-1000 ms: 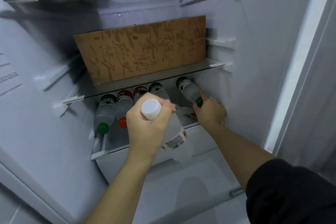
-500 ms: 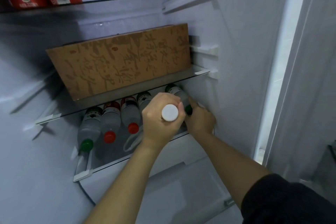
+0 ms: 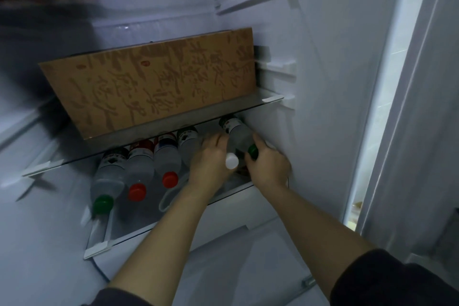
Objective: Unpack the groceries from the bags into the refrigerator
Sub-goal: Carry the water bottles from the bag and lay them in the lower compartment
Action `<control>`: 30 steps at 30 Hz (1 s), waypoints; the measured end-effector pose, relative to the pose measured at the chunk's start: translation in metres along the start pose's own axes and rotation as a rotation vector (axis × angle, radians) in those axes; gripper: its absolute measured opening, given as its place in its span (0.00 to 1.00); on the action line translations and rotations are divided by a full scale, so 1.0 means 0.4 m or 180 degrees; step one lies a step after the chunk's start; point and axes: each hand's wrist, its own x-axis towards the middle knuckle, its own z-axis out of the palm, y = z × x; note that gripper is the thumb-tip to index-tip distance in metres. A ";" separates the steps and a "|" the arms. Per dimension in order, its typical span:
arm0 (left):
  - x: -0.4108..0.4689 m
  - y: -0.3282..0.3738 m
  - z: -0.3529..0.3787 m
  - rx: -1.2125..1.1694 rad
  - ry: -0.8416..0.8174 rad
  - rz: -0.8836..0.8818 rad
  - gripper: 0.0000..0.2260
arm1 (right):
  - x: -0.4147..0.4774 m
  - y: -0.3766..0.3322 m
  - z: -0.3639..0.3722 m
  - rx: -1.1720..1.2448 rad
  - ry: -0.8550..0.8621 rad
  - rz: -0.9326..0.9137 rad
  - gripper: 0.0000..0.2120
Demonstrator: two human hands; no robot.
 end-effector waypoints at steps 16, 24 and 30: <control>0.064 -0.051 -0.010 0.0006 -0.1178 -0.0402 0.45 | 0.022 -0.014 -0.010 -0.0608 -0.0229 -0.0414 0.30; 0.049 -0.035 -0.018 0.0458 -0.1197 -0.0225 0.42 | 0.036 -0.012 -0.004 -0.0644 -0.0504 -0.0354 0.31; 0.036 -0.032 -0.016 0.0824 -0.1111 -0.0223 0.42 | -0.004 -0.023 -0.031 -0.0079 -0.0700 -0.0288 0.38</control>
